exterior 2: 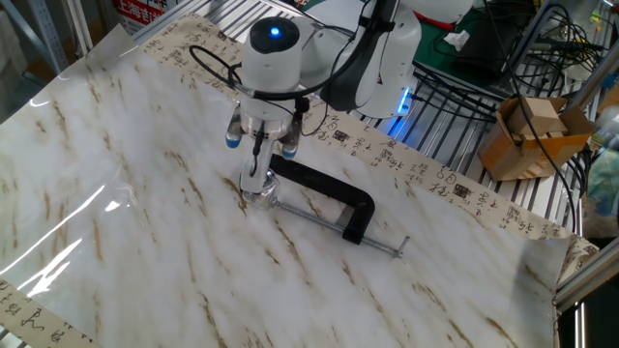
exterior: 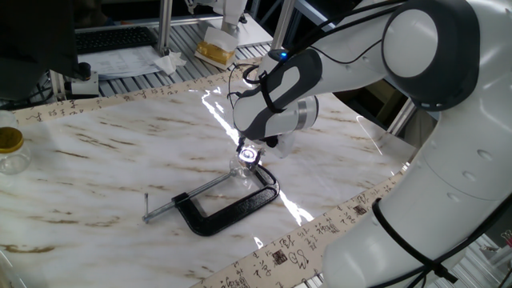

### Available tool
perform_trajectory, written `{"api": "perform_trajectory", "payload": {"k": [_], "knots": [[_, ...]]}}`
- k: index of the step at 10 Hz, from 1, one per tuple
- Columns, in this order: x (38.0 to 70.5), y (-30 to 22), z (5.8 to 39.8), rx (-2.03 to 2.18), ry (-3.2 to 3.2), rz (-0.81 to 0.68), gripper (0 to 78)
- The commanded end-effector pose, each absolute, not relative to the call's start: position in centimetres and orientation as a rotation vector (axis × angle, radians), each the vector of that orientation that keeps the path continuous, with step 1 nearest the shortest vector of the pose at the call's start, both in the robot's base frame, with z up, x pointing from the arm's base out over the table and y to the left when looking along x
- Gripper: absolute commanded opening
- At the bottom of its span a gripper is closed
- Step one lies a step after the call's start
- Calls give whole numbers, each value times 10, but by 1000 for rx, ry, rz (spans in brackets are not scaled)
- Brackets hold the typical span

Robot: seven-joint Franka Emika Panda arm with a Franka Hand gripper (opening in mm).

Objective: Unscrew the lid from the jar

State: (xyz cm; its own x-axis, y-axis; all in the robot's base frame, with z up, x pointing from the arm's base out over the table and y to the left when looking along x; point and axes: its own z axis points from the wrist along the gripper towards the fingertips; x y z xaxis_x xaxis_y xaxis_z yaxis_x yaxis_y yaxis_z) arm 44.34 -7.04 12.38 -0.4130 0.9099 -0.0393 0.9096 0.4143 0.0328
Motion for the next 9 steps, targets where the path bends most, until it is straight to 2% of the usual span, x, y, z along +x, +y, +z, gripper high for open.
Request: {"api": "perform_trajectory", "payload": {"k": [1,9], "knots": [[441,-72,122,1568,2665,-3,11],[441,-71,123,1193,2855,-31,11]]}}
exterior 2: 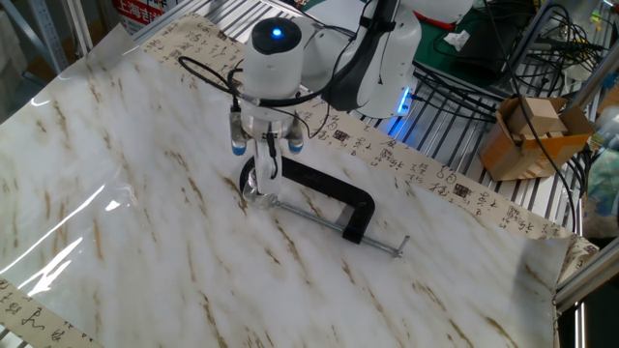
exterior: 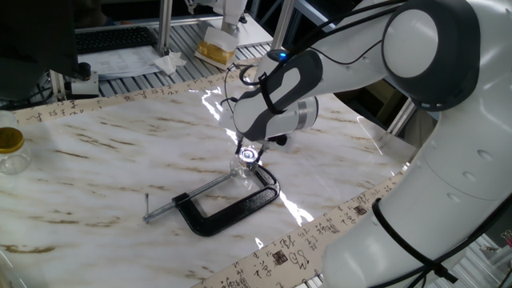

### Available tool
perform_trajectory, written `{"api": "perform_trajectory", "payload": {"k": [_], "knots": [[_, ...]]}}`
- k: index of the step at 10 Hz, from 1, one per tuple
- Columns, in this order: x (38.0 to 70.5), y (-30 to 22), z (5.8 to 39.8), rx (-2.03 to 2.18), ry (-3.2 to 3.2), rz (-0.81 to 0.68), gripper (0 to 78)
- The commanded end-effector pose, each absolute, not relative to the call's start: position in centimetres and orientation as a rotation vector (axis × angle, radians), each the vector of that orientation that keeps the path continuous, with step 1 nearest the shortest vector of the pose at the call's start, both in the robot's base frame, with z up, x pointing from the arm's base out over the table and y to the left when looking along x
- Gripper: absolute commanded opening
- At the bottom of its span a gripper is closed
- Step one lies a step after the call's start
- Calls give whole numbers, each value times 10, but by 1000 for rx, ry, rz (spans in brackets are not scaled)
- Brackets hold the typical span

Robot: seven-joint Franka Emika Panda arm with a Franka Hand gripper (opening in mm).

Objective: Unscrew the lid from the jar

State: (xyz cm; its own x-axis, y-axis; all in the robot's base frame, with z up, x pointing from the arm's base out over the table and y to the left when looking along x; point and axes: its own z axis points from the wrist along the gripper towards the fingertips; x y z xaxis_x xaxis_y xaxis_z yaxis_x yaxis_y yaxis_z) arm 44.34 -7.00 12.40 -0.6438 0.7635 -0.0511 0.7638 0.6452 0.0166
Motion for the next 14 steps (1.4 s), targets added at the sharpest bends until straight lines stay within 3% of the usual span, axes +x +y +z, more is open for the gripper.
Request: {"api": "perform_trajectory", "payload": {"k": [1,14], "knots": [[441,-71,123,1151,2871,-37,11],[446,-70,118,415,3093,-53,11]]}}
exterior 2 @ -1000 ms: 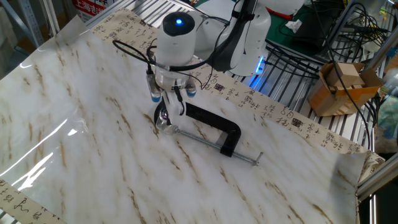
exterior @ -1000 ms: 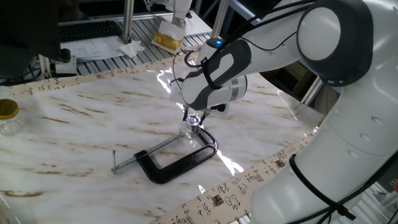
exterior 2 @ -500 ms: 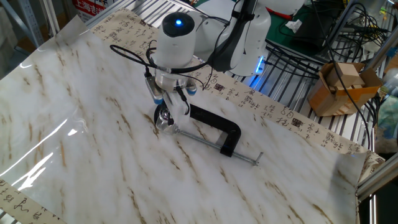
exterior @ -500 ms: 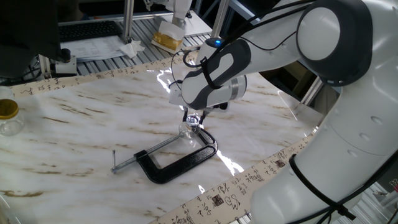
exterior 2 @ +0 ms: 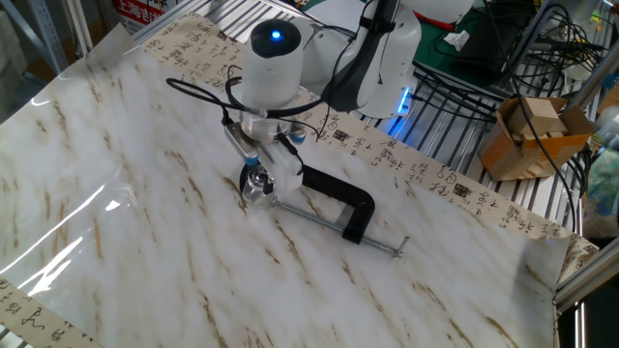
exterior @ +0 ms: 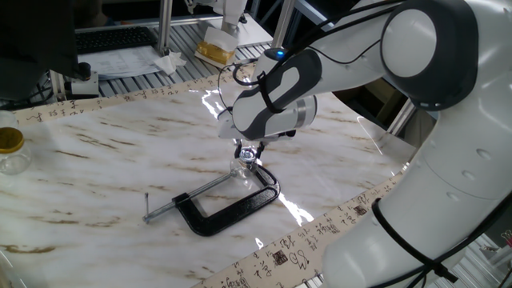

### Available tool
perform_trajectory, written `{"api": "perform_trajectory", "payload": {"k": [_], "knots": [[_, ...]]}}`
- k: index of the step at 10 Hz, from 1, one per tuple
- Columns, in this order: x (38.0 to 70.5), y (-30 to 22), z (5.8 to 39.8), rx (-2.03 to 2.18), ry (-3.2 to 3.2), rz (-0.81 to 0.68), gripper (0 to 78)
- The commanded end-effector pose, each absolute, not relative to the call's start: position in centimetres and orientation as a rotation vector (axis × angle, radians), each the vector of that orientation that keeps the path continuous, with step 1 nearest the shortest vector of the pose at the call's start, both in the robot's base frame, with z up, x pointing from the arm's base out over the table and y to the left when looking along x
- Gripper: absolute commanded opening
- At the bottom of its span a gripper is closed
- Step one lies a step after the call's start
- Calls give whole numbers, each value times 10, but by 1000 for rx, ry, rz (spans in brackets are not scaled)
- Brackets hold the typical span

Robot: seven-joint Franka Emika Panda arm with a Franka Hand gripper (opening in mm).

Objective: Unscrew the lid from the jar

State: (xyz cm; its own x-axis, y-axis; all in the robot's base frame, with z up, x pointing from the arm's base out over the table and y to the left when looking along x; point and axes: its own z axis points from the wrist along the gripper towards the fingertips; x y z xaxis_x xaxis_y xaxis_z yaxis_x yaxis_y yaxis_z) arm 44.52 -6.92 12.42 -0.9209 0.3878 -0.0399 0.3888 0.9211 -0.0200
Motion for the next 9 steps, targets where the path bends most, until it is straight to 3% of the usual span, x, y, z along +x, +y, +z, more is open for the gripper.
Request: {"api": "perform_trajectory", "payload": {"k": [1,9], "knots": [[446,-70,119,358,3103,-53,11],[446,-68,119,326,3116,-99,11]]}}
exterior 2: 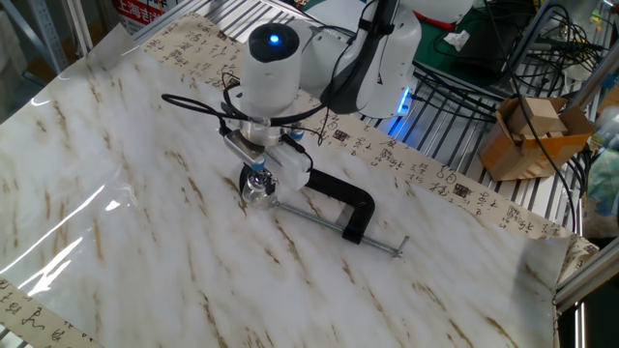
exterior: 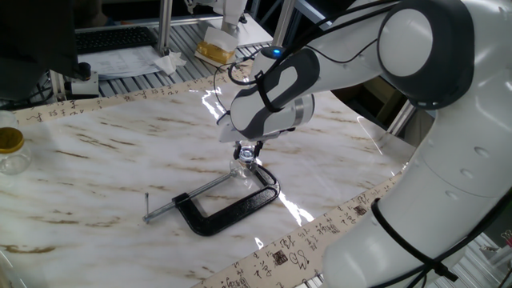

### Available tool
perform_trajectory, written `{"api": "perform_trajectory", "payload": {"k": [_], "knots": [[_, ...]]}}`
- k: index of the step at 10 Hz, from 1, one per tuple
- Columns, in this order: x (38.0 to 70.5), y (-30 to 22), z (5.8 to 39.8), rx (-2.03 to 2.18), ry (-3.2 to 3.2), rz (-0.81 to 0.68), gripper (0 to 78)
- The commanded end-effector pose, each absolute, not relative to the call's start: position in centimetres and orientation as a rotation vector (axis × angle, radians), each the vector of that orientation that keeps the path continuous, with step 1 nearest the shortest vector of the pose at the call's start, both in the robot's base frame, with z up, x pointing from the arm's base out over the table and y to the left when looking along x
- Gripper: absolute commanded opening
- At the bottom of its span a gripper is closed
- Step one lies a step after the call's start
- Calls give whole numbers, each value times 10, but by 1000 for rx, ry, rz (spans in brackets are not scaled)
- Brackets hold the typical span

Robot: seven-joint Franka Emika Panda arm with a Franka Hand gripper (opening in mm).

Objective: Unscrew the lid from the jar

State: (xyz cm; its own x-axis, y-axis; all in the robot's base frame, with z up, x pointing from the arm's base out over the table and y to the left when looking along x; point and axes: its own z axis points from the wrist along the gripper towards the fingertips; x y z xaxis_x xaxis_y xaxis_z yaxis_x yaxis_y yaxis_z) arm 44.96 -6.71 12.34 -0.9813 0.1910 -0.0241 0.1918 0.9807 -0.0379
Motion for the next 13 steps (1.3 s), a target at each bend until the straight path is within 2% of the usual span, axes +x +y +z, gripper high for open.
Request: {"api": "perform_trajectory", "payload": {"k": [1,9,10,13], "knots": [[446,-68,119,327,3115,-109,775],[446,-68,119,327,3115,-109,775],[443,-69,126,661,3091,-87,775],[439,-73,137,1013,3006,-50,775]]}}
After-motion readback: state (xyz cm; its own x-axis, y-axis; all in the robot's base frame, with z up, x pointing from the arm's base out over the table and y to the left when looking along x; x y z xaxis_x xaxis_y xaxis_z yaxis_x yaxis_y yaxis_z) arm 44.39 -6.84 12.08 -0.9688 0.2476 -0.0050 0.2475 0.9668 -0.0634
